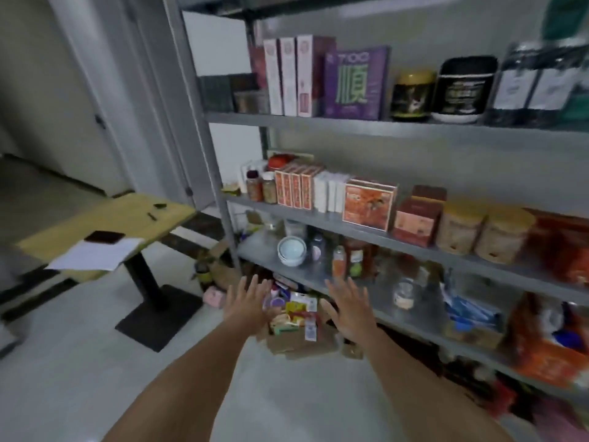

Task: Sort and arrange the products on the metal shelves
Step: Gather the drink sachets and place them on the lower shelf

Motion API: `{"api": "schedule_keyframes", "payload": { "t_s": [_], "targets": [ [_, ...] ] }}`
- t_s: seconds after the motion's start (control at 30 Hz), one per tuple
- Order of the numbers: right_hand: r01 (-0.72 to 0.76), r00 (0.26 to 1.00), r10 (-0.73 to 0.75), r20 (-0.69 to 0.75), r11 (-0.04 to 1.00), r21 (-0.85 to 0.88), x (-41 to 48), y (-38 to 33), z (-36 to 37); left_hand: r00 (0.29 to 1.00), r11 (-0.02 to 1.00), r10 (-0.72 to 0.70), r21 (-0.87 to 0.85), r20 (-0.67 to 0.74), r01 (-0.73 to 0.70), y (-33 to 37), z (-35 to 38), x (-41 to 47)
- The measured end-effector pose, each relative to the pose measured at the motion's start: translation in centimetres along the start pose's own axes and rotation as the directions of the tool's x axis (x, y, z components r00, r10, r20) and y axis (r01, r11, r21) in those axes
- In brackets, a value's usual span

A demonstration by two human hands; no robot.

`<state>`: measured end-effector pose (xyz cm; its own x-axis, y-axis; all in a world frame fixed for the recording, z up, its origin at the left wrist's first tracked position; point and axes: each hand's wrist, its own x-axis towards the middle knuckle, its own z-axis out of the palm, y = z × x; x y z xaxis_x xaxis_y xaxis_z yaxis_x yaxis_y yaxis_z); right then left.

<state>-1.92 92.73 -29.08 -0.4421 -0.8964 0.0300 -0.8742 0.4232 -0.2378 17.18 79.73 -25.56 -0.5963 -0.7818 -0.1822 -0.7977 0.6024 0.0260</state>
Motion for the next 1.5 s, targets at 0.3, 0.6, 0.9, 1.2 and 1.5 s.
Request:
{"api": "schedule_keyframes", "payload": {
  "t_s": [0.3,0.6,0.9,1.2,1.5],
  "targets": [
    [0.106,0.994,-0.105,0.02,0.993,-0.045,14.4,-9.7,2.5,0.999,0.998,-0.053,-0.029,0.001,0.053,-11.4,-1.6,8.1],
    [0.149,0.989,-0.15,0.018,0.988,0.026,29.9,-19.9,3.9,0.996,0.997,-0.061,-0.047,-0.061,0.058,-24.5,-4.2,21.4],
    [0.042,0.999,-0.043,-0.026,0.999,-0.033,43.0,-24.3,7.8,0.987,0.988,0.153,0.013,-0.045,-0.153,-31.0,-6.6,37.5],
    [-0.224,0.969,0.223,-0.107,0.975,0.004,54.3,-27.4,10.0,0.911,0.909,0.413,0.066,-0.009,-0.411,-35.7,-8.3,53.6],
    [-0.418,0.903,0.406,-0.14,0.906,-0.064,58.8,-30.0,12.4,0.786,0.777,0.616,0.129,0.053,-0.617,-34.4,-9.3,61.8]
  ]
}}
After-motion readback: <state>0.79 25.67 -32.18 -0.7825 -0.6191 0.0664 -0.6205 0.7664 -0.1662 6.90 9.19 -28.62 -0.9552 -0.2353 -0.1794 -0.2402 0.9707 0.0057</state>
